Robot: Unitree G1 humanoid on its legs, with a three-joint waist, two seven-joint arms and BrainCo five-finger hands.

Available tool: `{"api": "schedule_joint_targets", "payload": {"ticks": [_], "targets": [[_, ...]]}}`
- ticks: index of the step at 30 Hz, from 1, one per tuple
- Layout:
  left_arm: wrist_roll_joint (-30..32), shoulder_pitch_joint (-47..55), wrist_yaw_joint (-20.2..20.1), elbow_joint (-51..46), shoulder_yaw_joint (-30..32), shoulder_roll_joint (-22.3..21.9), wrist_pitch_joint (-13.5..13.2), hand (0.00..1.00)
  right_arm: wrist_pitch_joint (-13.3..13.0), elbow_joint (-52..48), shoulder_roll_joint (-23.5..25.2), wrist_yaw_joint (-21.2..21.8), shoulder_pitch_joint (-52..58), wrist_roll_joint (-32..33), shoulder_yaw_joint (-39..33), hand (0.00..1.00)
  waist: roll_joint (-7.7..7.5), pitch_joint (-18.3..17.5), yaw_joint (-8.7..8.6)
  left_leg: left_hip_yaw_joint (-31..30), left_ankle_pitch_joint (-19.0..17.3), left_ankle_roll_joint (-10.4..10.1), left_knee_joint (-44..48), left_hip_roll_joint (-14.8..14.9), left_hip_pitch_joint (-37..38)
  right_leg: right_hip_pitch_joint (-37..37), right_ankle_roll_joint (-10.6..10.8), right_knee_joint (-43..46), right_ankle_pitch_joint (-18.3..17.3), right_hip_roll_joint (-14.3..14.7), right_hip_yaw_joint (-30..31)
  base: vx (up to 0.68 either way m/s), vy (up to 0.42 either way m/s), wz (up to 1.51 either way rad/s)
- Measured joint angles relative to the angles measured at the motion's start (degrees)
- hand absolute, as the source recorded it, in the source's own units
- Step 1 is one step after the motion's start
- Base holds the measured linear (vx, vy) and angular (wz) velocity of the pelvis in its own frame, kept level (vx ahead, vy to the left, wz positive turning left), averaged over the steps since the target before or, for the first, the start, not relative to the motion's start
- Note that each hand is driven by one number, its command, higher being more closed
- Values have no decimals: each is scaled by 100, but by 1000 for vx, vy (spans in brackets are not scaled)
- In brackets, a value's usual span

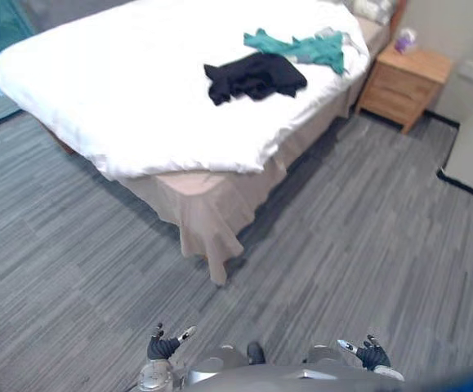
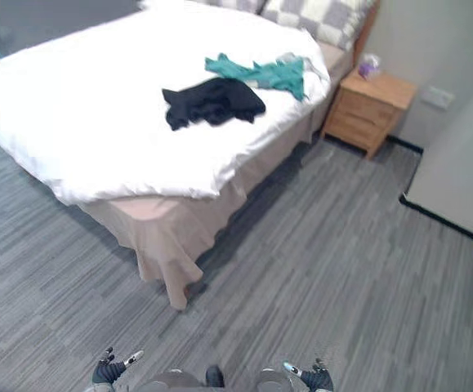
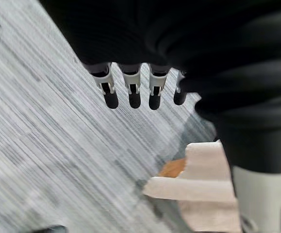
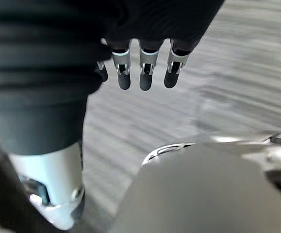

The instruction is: Tidy the bed and pick cloth on bed and put in laundry

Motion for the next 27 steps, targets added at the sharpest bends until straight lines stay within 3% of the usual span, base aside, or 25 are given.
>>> {"api": "schedule_joint_targets", "payload": {"ticks": [3, 4, 6, 8, 9, 10, 13, 14, 17, 19, 22, 23, 24, 27], "targets": [[-2, -218, -48, 63, -61, -84, -3, 0, -67, 17, 22, -6, 43, 68, 64, 0, 8, -2, -165, -820, -54, -99, -60, 44, 231, -447, -91, -1029, 44, 71, 258, 340, -130, 151], [2, -240, -84, 113, -57, -122, -6, 0, -155, 18, 35, -10, 61, 89, 64, 0, 11, 1, -244, -1184, -101, -182, -54, 84, 326, -552, -150, -1518, 238, 138, 582, 327, -169, 168], [4, -175, -160, 119, 11, -255, -31, 0, -285, 21, 65, -11, 138, 91, 43, 0, 5, 4, -235, -1563, -215, -383, -28, 177, 497, -592, -171, -2192, 632, 272, 1102, 364, -226, 136], [12, -118, -169, 106, 253, -339, -135, 0, -379, 38, 98, -5, 178, 90, 74, 0, -64, 9, -209, -1609, -379, -662, 74, 259, 603, -503, -241, -2764, 1302, 296, 1343, 325, -241, 104], [14, -68, -165, 91, 332, -304, -223, 0, -430, 102, 152, 4, 191, 85, 121, 0, -217, -45, -208, -1579, -523, -899, 128, 259, 674, -436, -246, -2938, 1833, 233, 1334, 336, -315, 71], [16, -89, -160, 102, 502, -442, -270, 0, -450, 176, 21, 72, 94, 56, 144, 0, -8, -19, -147, -1506, -643, -1038, 202, 536, 765, -347, -328, -2761, 1674, 399, 1183, 324, -314, 50], [32, -53, -132, 107, 518, -687, -279, 0, -418, 197, -255, 132, 27, 44, 374, 0, 334, -45, -109, -1449, -639, -1163, 202, 1024, 809, -111, -556, -2943, 1470, 766, 846, 345, -319, 29], [32, -52, -124, 107, 514, -701, -273, 0, -380, 238, -284, 145, -7, 44, 414, 0, 373, -58, -114, -1409, -599, -1230, 203, 1090, 808, -64, -574, -2993, 1461, 817, 807, 311, -301, 30], [23, -69, -110, 99, 506, -715, -274, 0, -133, 390, -331, 170, -121, 49, 658, 0, 299, -16, -101, -1211, -404, -1383, 532, 1242, 691, 341, -660, -3428, 1476, 924, 616, 145, -183, 30], [29, -163, -115, 113, 449, -627, -220, 0, 83, 406, -336, 178, -123, 52, 736, 0, 261, -10, -59, -720, -314, -1441, 1267, 1318, 289, 661, -681, -3960, 1529, 932, 516, 50, -158, 29], [12, -179, -153, 115, 431, -614, -125, 0, 248, 440, -341, 174, -101, 58, 682, 0, 233, -2, -56, -170, -21, -1495, 1243, 1302, 181, 894, -714, -4476, 1808, 840, 414, 21, -74, 19], [1, -176, -172, 157, 391, -618, -114, 0, 276, 440, -350, 177, -95, 57, 627, 0, 291, -37, -82, -102, 6, -1480, 1101, 1303, 213, 916, -714, -4563, 1847, 850, 353, 51, -40, 34], [-119, -192, -221, 231, 310, -627, -95, 0, 307, 443, -360, 180, -87, 51, 533, 0, 347, -71, -129, -88, 53, -1463, 872, 1293, 272, 943, -714, -4673, 1898, 866, 278, 82, -5, 41], [-1312, -187, -229, 350, 299, -636, 9, 0, 371, 475, -330, 180, -70, 63, 310, 0, 373, -81, -135, -105, 172, -1477, 249, 1302, 496, 1107, -780, -5033, 2107, 955, 72, 47, 6, 30]]}}
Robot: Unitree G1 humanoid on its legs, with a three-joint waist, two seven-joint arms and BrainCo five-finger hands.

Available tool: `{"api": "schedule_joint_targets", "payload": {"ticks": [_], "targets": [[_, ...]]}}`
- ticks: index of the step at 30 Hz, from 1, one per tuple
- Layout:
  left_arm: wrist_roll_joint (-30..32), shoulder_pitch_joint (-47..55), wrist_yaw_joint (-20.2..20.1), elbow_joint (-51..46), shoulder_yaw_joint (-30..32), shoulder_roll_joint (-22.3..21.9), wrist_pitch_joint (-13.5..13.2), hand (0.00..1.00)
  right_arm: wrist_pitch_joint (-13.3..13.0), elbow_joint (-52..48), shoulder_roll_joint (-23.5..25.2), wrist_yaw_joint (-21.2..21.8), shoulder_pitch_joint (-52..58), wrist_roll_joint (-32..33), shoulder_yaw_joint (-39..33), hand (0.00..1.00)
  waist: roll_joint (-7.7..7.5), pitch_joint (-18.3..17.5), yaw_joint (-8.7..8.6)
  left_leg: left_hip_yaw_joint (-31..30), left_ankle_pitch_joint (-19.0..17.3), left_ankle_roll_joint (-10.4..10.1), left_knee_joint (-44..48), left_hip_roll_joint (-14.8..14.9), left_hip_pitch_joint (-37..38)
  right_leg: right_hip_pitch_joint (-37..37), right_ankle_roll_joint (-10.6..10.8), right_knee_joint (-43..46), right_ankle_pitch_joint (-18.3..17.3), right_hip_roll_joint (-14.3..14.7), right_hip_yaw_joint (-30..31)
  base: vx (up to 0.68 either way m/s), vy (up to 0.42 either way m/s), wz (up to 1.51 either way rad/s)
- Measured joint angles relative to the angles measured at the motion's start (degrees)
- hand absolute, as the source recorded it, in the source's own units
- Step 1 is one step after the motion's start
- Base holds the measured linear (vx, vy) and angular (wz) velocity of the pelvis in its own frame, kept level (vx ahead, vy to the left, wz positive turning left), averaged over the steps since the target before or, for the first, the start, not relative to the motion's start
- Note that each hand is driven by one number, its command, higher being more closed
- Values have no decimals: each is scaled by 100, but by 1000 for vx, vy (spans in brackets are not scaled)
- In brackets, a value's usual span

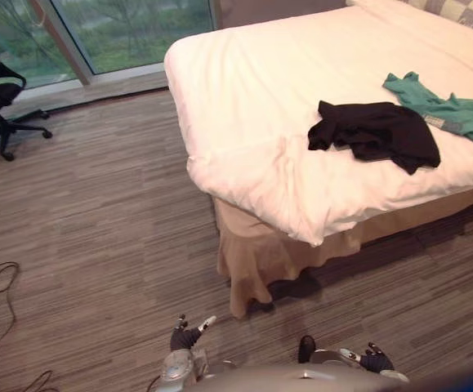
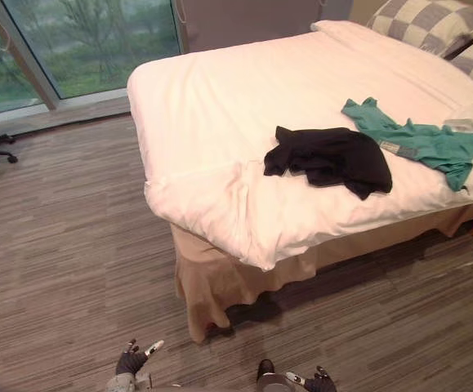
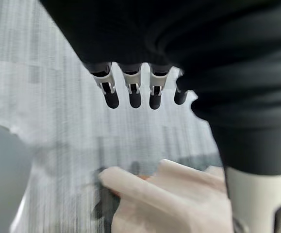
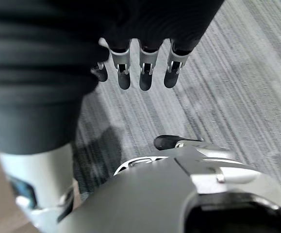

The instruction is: Tidy the bed and pick cloth on bed and put in laundry

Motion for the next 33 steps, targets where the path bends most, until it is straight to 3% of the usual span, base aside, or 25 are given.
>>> {"api": "schedule_joint_targets", "payload": {"ticks": [1, 3, 6, 8, 10, 12, 14, 17, 20, 22, 25, 28, 30, 33], "targets": [[-654, 7, 21, 20, 129, 9, -3, 0, -5, 79, 16, 11, 1, 58, -111, 0, -18, 15, 36, -6, 16, 10, -91, 14, 69, 52, -2, 0, 1, 22, -61, 12, 7, 25], [-1384, -2, 70, 101, 285, 34, -17, 0, -1, 116, 50, 57, 21, 87, -230, 0, -98, 40, 60, -7, 26, 3, -124, 10, 116, 117, -2, 0, 2, 28, -129, -17, 14, 23], [-3024, 1, 204, 214, 962, 162, -87, 0, 38, 122, 117, 211, 2, 87, -365, 0, -182, 32, 65, -5, 26, 3, -249, 9, 130, 119, 0, -8, 36, 10, -214, -60, 28, 18], [-3433, -2, 233, 208, 1171, 230, -213, 0, 39, 144, 130, 237, 2, 89, -465, 0, -179, 34, 65, 0, 26, 3, -309, 10, 129, 96, 11, -36, 71, -3, -231, -78, 26, 10], [-4069, -19, 230, 193, 1455, 389, -541, 0, 38, 146, 129, 327, 4, 91, -535, 0, -162, 41, 45, 14, 13, 10, -425, 3, 123, 54, 34, -40, 124, -17, -261, -116, 29, 15], [-4569, -154, 238, -62, 1871, 478, -838, 0, 30, 106, 94, 428, 5, 94, -618, 0, -74, 61, -40, 91, -246, 77, -520, 114, 81, -3, 24, -46, 182, 73, -349, -112, 32, 23], [-4750, -156, 245, -306, 2156, 535, -972, 0, 27, 80, 101, 449, -2, 97, -622, 0, -74, 89, 22, 209, -371, 105, -500, 155, 58, -45, 32, -49, 242, 103, -314, -121, 37, -13], [-4812, -191, 271, -1180, 3138, 618, -1263, 0, -43, -92, 199, 465, 204, 101, -616, 0, -129, 41, 70, 360, -410, 44, -471, 153, 12, -136, 45, -48, 251, 107, -283, -78, 5, -27], [-4637, -660, 388, -2275, 4010, 954, -1321, 0, -184, -256, 213, 427, 462, 222, -662, 0, 23, -11, 45, 448, -394, 15, -498, 214, -128, -324, 21, -44, 241, 171, -268, 18, -12, -13], [-4432, -996, 365, -2720, 4226, 1291, -1353, 0, -240, -290, 205, 400, 615, 267, -706, 0, 134, -80, 15, 447, -367, -47, -516, 298, -125, -323, -50, -44, 191, 248, -270, 102, -17, 3], [-3862, -1580, 196, -3256, 4209, 1951, -1449, 0, -347, -423, 187, 356, 778, 322, -710, 0, 312, -181, -41, 484, -272, -89, -523, 381, -117, -323, -136, -40, 179, 330, -297, 135, 2, 5], [-3460, -1929, 51, -3678, 4080, 2235, -1681, 0, -394, -477, 185, 325, 848, 450, -734, 0, 350, -219, -80, 578, -228, -118, -516, 366, -101, -306, -139, -39, 178, 330, -277, 88, 44, -2], [-2857, -2216, 75, -4068, 3692, 2492, -1780, 0, -405, -471, 197, 322, 871, 478, -836, 0, 342, -231, -78, 695, -221, -114, -500, 313, -59, -298, -141, -39, 184, 325, -169, 42, 68, -17], [-1366, -2649, 229, -4459, 2750, 2815, -1795, 0, -405, -420, 226, 322, 893, 490, -963, 0, 334, -256, -93, 794, -208, -92, -500, 234, 11, -269, -124, -42, 245, 279, -55, -2, 62, -16]]}}
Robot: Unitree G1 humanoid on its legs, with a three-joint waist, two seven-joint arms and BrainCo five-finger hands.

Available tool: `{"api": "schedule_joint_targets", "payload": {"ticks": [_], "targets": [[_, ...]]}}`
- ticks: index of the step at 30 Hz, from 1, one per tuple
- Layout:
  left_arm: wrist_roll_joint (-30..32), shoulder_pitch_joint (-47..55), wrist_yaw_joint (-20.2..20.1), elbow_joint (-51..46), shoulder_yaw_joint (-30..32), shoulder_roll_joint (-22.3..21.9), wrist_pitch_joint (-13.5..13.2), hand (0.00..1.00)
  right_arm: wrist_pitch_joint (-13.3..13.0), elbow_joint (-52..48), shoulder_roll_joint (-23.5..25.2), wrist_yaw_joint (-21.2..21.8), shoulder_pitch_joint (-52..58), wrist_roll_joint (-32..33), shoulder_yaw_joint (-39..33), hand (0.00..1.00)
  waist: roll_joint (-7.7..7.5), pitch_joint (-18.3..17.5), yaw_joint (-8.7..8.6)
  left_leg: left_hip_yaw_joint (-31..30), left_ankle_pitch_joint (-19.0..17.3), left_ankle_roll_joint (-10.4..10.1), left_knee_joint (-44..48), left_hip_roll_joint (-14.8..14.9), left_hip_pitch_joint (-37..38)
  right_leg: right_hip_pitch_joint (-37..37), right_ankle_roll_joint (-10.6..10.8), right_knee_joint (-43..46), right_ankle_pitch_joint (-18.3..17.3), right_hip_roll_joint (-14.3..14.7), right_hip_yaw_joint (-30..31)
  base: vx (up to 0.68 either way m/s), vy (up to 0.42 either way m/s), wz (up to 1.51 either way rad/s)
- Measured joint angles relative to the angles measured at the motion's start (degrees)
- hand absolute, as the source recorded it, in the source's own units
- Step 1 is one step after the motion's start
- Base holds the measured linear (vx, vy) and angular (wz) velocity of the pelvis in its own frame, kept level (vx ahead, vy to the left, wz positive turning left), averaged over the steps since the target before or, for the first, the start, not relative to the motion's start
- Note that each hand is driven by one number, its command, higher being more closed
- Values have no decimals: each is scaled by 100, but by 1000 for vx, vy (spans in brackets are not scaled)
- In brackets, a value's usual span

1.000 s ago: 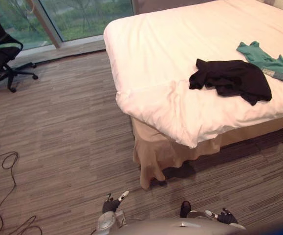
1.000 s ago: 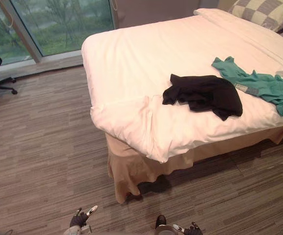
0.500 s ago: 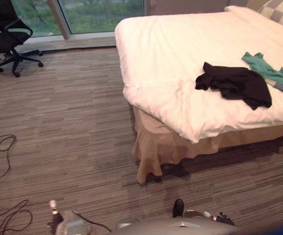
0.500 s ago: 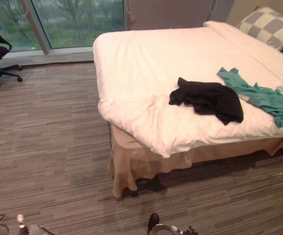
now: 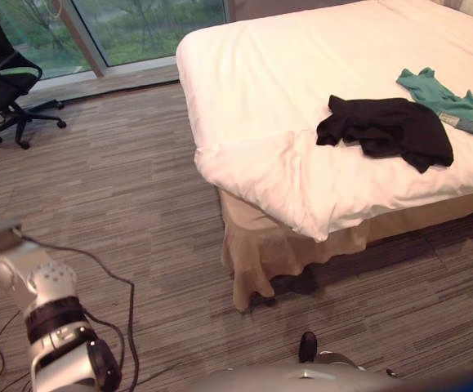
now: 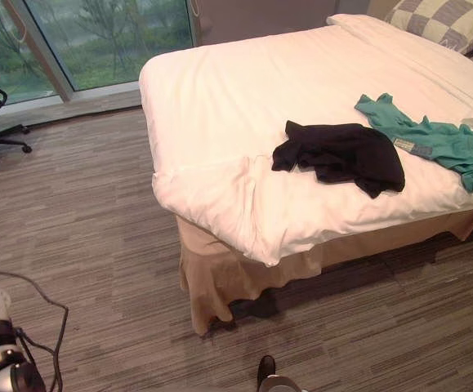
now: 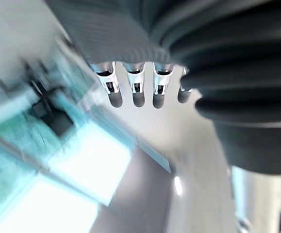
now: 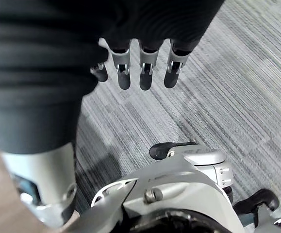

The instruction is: Tidy the bed and pick cloth on bed and put in laundry

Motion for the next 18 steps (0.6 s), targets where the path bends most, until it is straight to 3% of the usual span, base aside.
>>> {"api": "schedule_joint_targets", "payload": {"ticks": [1, 2, 4, 7, 8, 12, 18], "targets": [[755, -141, 32, -110, -402, 99, 40, 0, 0, 21, 13, 6, 3, 3, -3, 0, -7, -4, -22, 16, 6, 10, -1, -47, 17, -7, 12, 0, 22, -9, 46, -23, 27, -14], [1006, -197, 40, -125, -526, 111, 50, 0, 0, 37, 16, 7, 4, 3, -4, 0, -7, -3, -37, 24, 6, 10, -2, -58, 23, -7, 18, -1, 32, -18, 58, -40, 30, -20], [2200, -472, 271, -132, -1108, 132, 284, 0, 2, 74, 48, 21, 3, 5, -67, 0, -10, -4, -93, 177, 5, 12, -14, -136, 76, -45, 58, -3, 65, -56, 239, -59, 28, -33], [3261, -649, 486, -119, -1707, 166, 665, 0, 3, 73, 52, 79, 26, 5, -126, 0, -9, 4, -215, 330, -5, 28, -71, -147, 76, -163, 65, -4, 113, -74, 366, -88, -11, -31], [3394, -685, 498, -116, -1779, 166, 712, 0, 3, 73, 51, 89, 30, 5, -131, 0, -4, 6, -235, 332, -12, 41, -101, -145, 77, -185, 64, -4, 120, -72, 381, -88, -17, -21], [4405, -1045, 501, 125, -2579, 194, 1343, 0, 7, 51, 54, 128, 98, 1, -156, 0, -12, 84, -379, 515, -66, 104, -202, -116, 70, -353, 29, -4, 172, 25, 538, -83, -33, -26], [5444, -1599, 515, 1115, -3608, 190, 2432, 0, 5, -146, 42, 221, 224, -3, -107, 0, 277, 350, -735, 766, -106, 70, -192, -131, -210, -717, 44, 3, 194, 39, 705, -47, -24, -19]]}}
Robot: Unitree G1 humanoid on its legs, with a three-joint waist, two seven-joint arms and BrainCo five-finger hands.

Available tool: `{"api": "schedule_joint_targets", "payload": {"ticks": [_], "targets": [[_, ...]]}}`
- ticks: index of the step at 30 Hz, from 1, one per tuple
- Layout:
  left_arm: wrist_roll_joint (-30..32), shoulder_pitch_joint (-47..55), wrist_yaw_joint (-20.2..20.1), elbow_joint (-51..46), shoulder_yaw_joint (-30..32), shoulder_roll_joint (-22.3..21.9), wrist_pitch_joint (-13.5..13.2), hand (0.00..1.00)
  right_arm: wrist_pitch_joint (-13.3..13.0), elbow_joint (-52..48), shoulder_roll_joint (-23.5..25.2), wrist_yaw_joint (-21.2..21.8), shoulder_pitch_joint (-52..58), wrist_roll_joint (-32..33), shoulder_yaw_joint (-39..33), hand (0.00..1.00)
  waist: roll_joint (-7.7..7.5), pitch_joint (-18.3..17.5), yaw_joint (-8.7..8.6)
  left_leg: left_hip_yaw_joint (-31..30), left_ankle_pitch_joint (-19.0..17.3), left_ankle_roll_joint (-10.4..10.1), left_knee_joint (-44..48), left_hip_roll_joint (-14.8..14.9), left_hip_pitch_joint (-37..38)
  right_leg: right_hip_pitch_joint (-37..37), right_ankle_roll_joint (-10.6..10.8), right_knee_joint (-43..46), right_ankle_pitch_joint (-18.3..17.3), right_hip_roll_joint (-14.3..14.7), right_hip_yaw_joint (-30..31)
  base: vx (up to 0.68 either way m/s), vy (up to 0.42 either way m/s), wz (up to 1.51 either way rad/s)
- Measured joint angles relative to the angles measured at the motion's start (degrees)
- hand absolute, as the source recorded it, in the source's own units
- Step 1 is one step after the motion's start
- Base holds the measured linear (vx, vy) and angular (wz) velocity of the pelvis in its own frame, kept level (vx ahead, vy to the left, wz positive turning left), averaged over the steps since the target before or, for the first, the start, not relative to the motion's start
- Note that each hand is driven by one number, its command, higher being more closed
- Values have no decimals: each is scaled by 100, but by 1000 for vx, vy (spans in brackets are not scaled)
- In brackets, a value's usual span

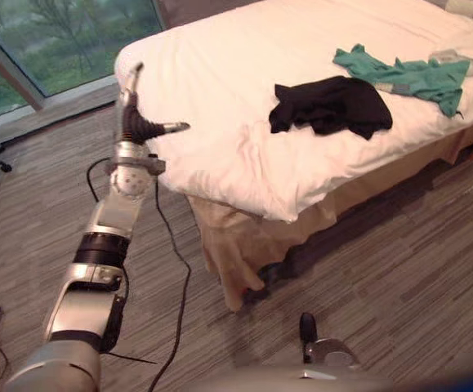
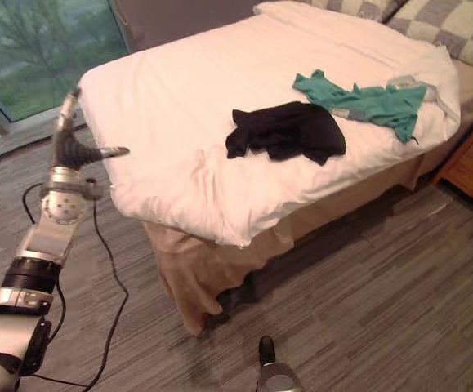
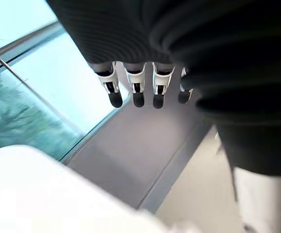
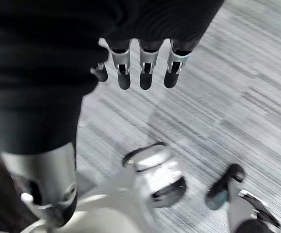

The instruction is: Tidy the bed and pick cloth on bed and put in laundry

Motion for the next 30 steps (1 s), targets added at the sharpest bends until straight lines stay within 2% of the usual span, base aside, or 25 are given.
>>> {"api": "schedule_joint_targets", "payload": {"ticks": [2, 5, 6, 8, 11, 12, 13, 14, 15, 17, 18, 19, 22, 23, 24, 25, 28, 30], "targets": [[57, -100, 0, 155, -200, -1, 229, 0, -10, -33, -12, 24, -35, 3, 3, 0, 80, 75, -88, 62, 49, -2, 5, 0, -111, -162, -1, 31, 50, 31, 116, 37, -6, -23], [204, -188, -4, 301, -548, -35, 661, 0, -140, -28, -13, 62, -49, 11, 10, 0, 116, 238, -272, 212, 183, -92, -18, -21, -134, -273, -89, 35, 109, 53, 179, 75, 6, -19], [277, -188, -5, 341, -569, -65, 710, 0, -144, -26, -18, 66, -49, 23, 10, 0, 118, 239, -285, 254, 227, -108, -24, -40, -140, -288, -89, 36, 108, 42, 190, 57, 19, -18], [535, -187, 1, 407, -581, -298, 962, 0, -217, -101, -82, 83, -71, 176, 144, 0, 145, 265, -351, 453, 534, -145, -81, -221, -257, -385, -88, 38, 108, -123, 251, 37, 28, -3], [689, -242, 170, 450, -796, -586, 1289, 0, -314, -241, -163, 115, -215, 232, 176, 0, 259, 366, -376, 548, 784, -46, -95, -400, -460, -707, -36, 281, -7, -299, 389, 4, 40, -2], [691, -253, 188, 538, -875, -728, 1478, 0, -342, -306, -250, 114, -339, 232, 212, 0, 296, 419, -373, 663, 853, -14, -78, -453, -564, -934, -32, 497, -89, -356, 444, -29, 20, -6], [691, -285, 188, 694, -982, -827, 1665, 0, -385, -400, -256, 114, -479, 238, 228, 0, 263, 523, -387, 782, 903, 28, -35, -492, -683, -1081, -22, 646, -152, -407, 473, -46, 21, -5], [690, -291, 188, 740, -1013, -868, 1741, 0, -396, -440, -251, 114, -514, 241, 231, 0, 246, 539, -394, 819, 909, 36, 5, -500, -742, -1162, -25, 707, -170, -422, 489, -75, -1, -5], [689, -311, 189, 867, -1052, -1022, 2053, 0, -473, -626, -201, 122, -710, 287, 235, 0, 150, 616, -386, 972, 930, 68, 63, -525, -994, -1519, -36, 896, -205, -452, 556, -79, -11, -3], [688, -392, 189, 906, -1053, -1085, 2262, 0, -554, -723, -155, 130, -817, 413, 229, 0, 94, 686, -370, 1000, 932, 71, 88, -524, -1161, -1711, -37, 941, -204, -464, 560, -74, -16, 8], [683, -533, 204, 883, -1048, -1110, 2447, 0, -613, -825, -104, 143, -910, 496, 219, 0, 21, 804, -360, 1052, 947, 93, 91, -520, -1309, -1853, -41, 971, -203, -467, 560, -119, -10, 21], [684, -647, 202, 841, -1024, -1110, 2536, 100, -633, -920, -91, 154, -962, 590, 219, 0, -30, 845, -321, 1133, 950, 98, 90, -507, -1405, -1947, -44, 986, -200, -463, 541, -114, -4, 23], [680, -755, 182, 852, -1009, -1143, 2743, 100, -666, -1105, -82, 208, -1085, 729, 253, 0, -115, 908, -293, 1223, 945, 108, 102, -492, -1462, -2015, -22, 1001, -198, -461, 517, -83, 14, 4], [677, -850, 197, 861, -994, -1155, 2833, 100, -680, -1189, -97, 245, -1159, 861, 289, 0, -134, 921, -292, 1303, 902, 176, 111, -490, -1522, -2091, -12, 1022, -190, -461, 516, -88, 34, -3], [676, -903, 202, 867, -983, -1159, 2852, 100, -681, -1239, -101, 255, -1186, 894, 322, 0, -143, 926, -285, 1320, 883, 201, 107, -488, -1545, -2127, -10, 1042, -189, -457, 515, -98, 50, -2], [670, -1093, 234, 931, -917, -1210, 2857, 100, -680, -1368, -118, 320, -1281, 933, 407, 0, -131, 977, -264, 1422, 758, 309, 94, -464, -1570, -2183, -14, 1075, -187, -426, 504, -78, 44, -2], [620, -1314, 352, 1071, -797, -1239, 2847, 100, -678, -1484, -178, 377, -1415, 1083, 514, 0, -119, 1011, -261, 1448, 388, 334, 91, -368, -1626, -2317, -28, 1201, -177, -346, 449, -70, 49, -1], [607, -1420, 485, 1077, -741, -1250, 2757, 100, -682, -1607, -192, 485, -1460, 1094, 614, 0, -248, 1093, -235, 1506, 294, 309, 233, -397, -1711, -2397, 27, 1285, -113, -436, 489, -76, 64, -2]]}}
